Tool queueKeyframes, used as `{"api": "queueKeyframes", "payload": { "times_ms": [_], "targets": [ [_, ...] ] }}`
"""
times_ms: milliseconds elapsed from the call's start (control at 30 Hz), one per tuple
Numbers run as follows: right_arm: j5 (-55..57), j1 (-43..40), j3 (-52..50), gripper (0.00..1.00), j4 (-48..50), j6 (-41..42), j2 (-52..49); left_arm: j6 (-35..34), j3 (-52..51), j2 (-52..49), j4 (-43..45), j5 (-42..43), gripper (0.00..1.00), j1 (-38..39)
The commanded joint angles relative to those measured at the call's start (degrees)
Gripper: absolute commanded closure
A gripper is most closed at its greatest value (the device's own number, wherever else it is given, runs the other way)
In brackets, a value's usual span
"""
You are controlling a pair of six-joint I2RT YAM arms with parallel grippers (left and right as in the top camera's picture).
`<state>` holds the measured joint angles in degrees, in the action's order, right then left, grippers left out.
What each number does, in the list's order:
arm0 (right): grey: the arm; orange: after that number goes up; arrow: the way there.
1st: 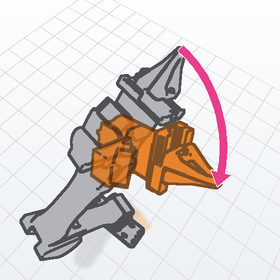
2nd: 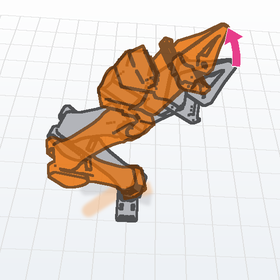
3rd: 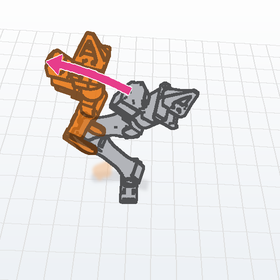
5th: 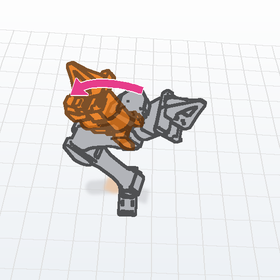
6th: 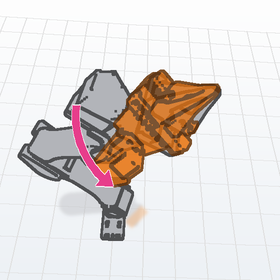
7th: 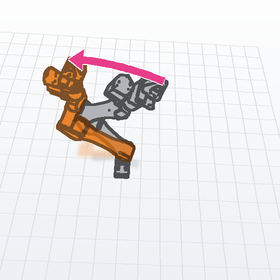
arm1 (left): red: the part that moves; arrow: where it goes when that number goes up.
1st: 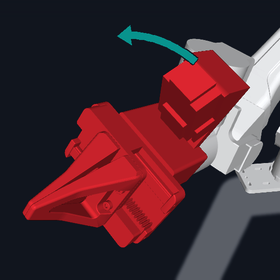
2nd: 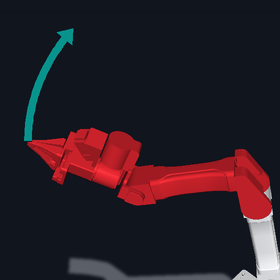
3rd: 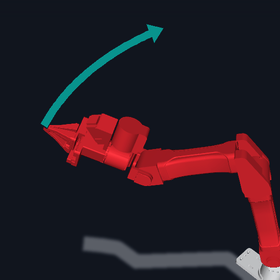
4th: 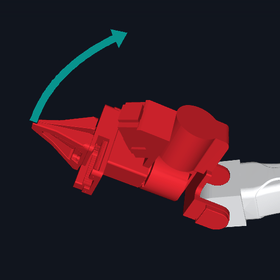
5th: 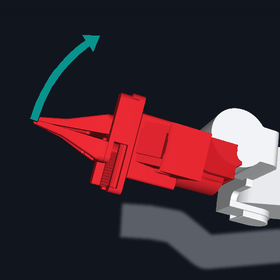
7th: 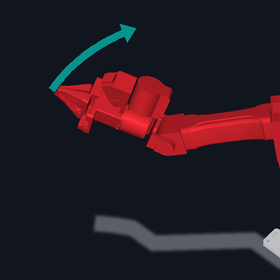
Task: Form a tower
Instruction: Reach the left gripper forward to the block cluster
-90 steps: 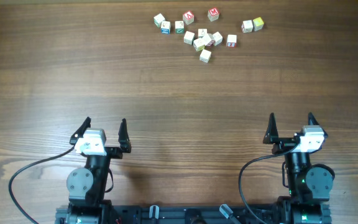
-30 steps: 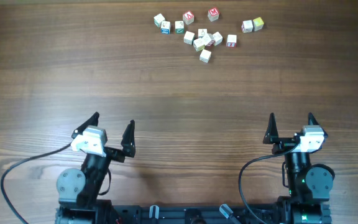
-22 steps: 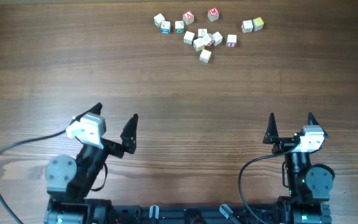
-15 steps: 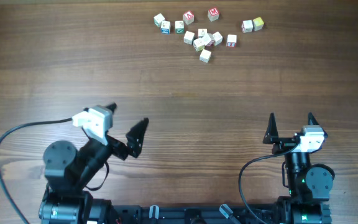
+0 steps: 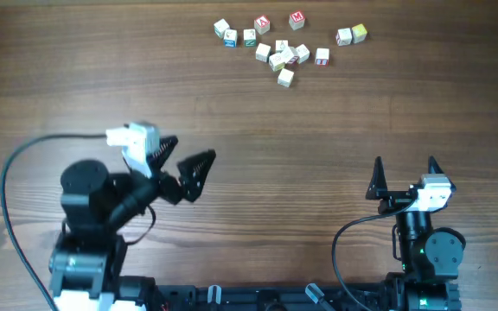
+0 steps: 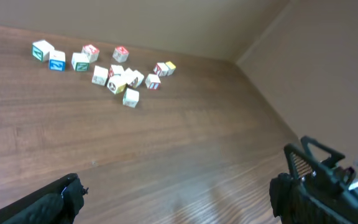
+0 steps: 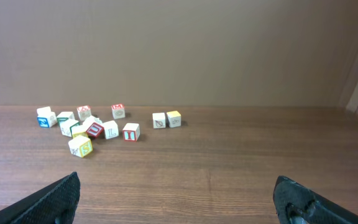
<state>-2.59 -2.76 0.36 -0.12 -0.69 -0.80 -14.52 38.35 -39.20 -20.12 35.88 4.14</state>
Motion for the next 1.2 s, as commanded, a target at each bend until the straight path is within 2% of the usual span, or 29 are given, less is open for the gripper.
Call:
{"api": "queueKeyframes", "payload": {
  "times_ms": [0,133,367,533,667,733,800,967,1167],
  "targets": [
    [-0.94,0.28,-0.02,0.00,0.13,0.72,0.00,-1.22,9.81,-10.21,-1.95,-0.17,0.00,0.22],
    [-0.94,0.28,-0.02,0.00,0.13,0.72,0.00,-2.78,19.74,-21.77,-3.72,-0.17,0.00,0.26],
    [-0.94,0.28,-0.02,0.00,0.13,0.74,0.00,-2.91,28.94,-35.69,-1.07,-0.20,0.00,0.26],
    [-0.94,0.28,-0.02,0.00,0.13,0.74,0.00,-2.29,34.67,-43.12,0.81,-9.01,0.00,2.67],
    [-0.94,0.28,-0.02,0.00,0.13,0.72,0.00,-2.19,36.89,-49.05,6.32,-22.40,0.00,8.74],
    [-0.94,0.28,-0.02,0.00,0.13,0.72,0.00,2.32,36.89,-52.83,11.50,-28.22,0.00,11.89],
    [-0.94,0.28,-0.02,0.00,0.13,0.72,0.00,3.87,36.89,-56.87,15.96,-32.57,0.00,13.97],
    [-0.94,0.28,-0.02,0.00,0.15,0.72,0.00,3.78,37.81,-68.96,27.06,-32.92,0.00,15.37],
    [-0.94,0.28,-0.02,0.00,0.13,0.74,0.00,3.80,47.19,-82.25,28.70,-32.30,0.01,15.37]
  ]
}}
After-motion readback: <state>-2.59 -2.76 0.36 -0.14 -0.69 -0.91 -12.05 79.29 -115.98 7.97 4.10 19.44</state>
